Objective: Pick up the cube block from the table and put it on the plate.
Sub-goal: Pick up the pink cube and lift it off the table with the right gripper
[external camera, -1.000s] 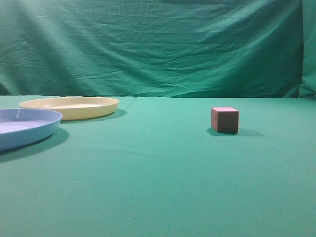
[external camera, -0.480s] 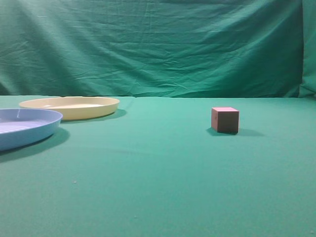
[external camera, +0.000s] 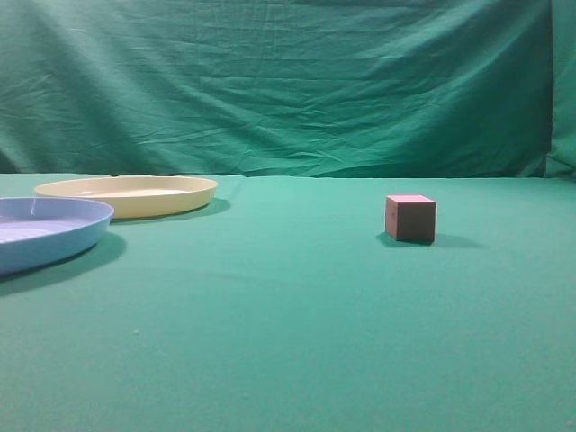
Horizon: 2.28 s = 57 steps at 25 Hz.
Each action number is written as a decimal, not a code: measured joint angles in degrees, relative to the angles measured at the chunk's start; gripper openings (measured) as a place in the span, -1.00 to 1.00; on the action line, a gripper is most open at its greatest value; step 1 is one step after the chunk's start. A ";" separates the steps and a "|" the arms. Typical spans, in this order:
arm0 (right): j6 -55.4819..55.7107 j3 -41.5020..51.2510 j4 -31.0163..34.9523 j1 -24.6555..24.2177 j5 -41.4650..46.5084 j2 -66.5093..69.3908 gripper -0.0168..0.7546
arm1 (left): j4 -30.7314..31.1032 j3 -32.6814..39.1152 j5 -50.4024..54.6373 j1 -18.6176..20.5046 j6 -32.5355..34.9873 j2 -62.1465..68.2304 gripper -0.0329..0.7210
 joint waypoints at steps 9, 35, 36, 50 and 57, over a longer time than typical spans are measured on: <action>-6.60 -14.22 0.88 3.03 0.85 28.97 -0.96 | 0.00 0.00 0.00 0.00 0.00 0.00 -0.91; -28.78 -45.05 -2.35 20.65 1.21 86.40 -0.32 | 0.00 0.00 0.00 0.00 0.00 0.00 -0.91; -28.89 -45.41 -2.35 20.90 1.06 87.75 -0.06 | 0.00 0.00 0.00 0.00 0.00 0.00 -0.91; -22.83 -49.96 -1.97 21.00 -5.13 102.36 0.58 | 0.00 0.00 0.00 0.00 0.00 0.00 -0.91; -22.74 -53.37 -1.89 21.03 -2.64 103.30 -0.21 | 0.00 0.00 0.00 0.00 0.00 0.00 -0.91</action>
